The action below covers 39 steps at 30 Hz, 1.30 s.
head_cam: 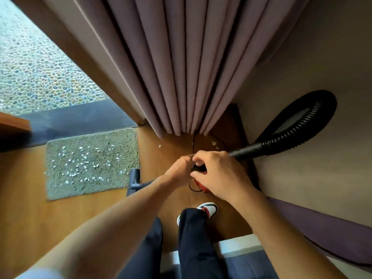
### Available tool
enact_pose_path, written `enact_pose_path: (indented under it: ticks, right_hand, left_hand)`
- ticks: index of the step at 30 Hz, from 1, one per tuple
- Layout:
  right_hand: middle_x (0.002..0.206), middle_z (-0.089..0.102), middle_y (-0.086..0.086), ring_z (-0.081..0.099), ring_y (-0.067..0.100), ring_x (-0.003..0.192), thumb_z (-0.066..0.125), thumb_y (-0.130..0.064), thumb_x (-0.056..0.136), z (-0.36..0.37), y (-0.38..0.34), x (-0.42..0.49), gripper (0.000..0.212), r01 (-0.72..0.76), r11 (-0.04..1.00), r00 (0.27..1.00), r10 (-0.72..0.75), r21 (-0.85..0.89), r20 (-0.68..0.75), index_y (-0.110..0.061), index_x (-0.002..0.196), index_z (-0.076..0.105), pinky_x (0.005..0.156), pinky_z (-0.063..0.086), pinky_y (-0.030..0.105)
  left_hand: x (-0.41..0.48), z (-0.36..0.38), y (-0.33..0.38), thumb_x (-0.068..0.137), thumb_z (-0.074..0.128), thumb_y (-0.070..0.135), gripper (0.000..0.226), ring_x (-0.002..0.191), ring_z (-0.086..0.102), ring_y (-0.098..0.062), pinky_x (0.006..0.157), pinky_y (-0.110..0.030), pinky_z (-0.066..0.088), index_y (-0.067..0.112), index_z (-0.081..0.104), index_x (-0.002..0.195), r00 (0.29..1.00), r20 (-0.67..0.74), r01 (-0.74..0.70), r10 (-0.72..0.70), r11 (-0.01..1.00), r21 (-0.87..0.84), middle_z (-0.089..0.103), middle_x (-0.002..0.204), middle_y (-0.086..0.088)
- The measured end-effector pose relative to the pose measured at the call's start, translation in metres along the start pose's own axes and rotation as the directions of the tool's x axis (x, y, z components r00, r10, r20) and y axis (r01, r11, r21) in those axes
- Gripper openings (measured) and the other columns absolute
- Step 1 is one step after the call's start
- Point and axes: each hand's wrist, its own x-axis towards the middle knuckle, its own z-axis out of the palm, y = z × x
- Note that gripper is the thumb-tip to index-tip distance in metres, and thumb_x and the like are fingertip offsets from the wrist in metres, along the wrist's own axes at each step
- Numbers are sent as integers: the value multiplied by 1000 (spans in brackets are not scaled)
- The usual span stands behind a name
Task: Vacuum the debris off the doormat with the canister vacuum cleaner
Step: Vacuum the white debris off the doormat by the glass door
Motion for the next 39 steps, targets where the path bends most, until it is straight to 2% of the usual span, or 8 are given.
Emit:
enact_pose_path:
  ticks: [2, 5, 17, 23, 27, 29, 35, 39]
  right_hand:
    - [127, 64, 3, 57, 24, 124, 68, -37, 92, 3, -18, 20, 37, 149, 942, 986, -120, -302, 113, -22, 126, 60, 108, 44, 40]
    - [128, 61, 6, 58, 30, 122, 70, -37, 89, 18, -32, 48, 44, 151, 836, 948, 29, -527, 317, -22, 127, 56, 101, 46, 45]
    - [91, 75, 4, 72, 18, 73, 81, -29, 76, 153, -86, 69, 38, -186, 982, 877, 180, -31, 446, -25, 113, 74, 63, 61, 29]
    - [82, 77, 8, 74, 20, 65, 86, -17, 72, 215, -112, 64, 61, -347, 919, 877, 247, 189, 412, -19, 130, 68, 64, 64, 39]
    - [80, 76, 3, 67, 9, 56, 87, -17, 71, 253, -129, 66, 54, -399, 864, 864, 242, 306, 441, -30, 120, 68, 54, 55, 17]
    - [75, 76, 4, 67, 14, 53, 87, -16, 69, 274, -130, 65, 55, -422, 832, 849, 223, 361, 478, -25, 120, 69, 51, 54, 26]
    - [76, 75, 15, 77, 33, 68, 74, -2, 77, 321, -115, 83, 31, -482, 764, 796, 177, 429, 579, -13, 103, 64, 71, 63, 54]
    - [100, 72, 13, 76, 38, 80, 74, -3, 87, 353, -100, 102, 51, -435, 713, 821, 64, 550, 567, -23, 128, 52, 65, 65, 43]
  left_hand:
    - [-16, -9, -9, 78, 68, -10, 23, 81, 65, -28, 69, -24, 46, -4, 71, 100, 1000, -1, -10, 10, 999, 31, 69, 93, -14]
    - [-37, -23, -35, 83, 77, 12, 32, 85, 63, -23, 73, -32, 49, 5, 71, 114, 998, 25, -54, 53, 997, 60, 69, 98, -9]
    - [-140, -63, -143, 78, 80, 23, 46, 105, 63, -25, 95, -33, 47, 14, 68, 121, 976, -36, 216, -214, 971, 100, 65, 116, -6]
    - [-188, -58, -197, 89, 70, 34, 70, 134, 46, -22, 114, -40, 38, 22, 38, 150, 637, -58, 678, -769, 595, -431, 43, 149, -5]
    - [-200, -50, -213, 92, 70, 32, 62, 106, 64, -24, 83, -43, 59, 17, 39, 144, 455, 156, 485, -877, 98, -869, 57, 130, -9]
    - [-203, -43, -218, 93, 69, 26, 42, 94, 68, -23, 63, -34, 61, 11, 49, 127, 405, 186, 305, -895, -59, -950, 63, 116, -12]
    - [-203, 0, -247, 89, 71, 5, 32, 78, 72, -27, 62, -36, 62, 8, 60, 118, 352, 130, -107, -927, -178, -978, 68, 102, -15]
    - [-191, 40, -268, 88, 71, 1, 38, 79, 71, -30, 63, -35, 62, 9, 59, 123, 373, 133, -129, -918, -193, -973, 69, 102, -18]
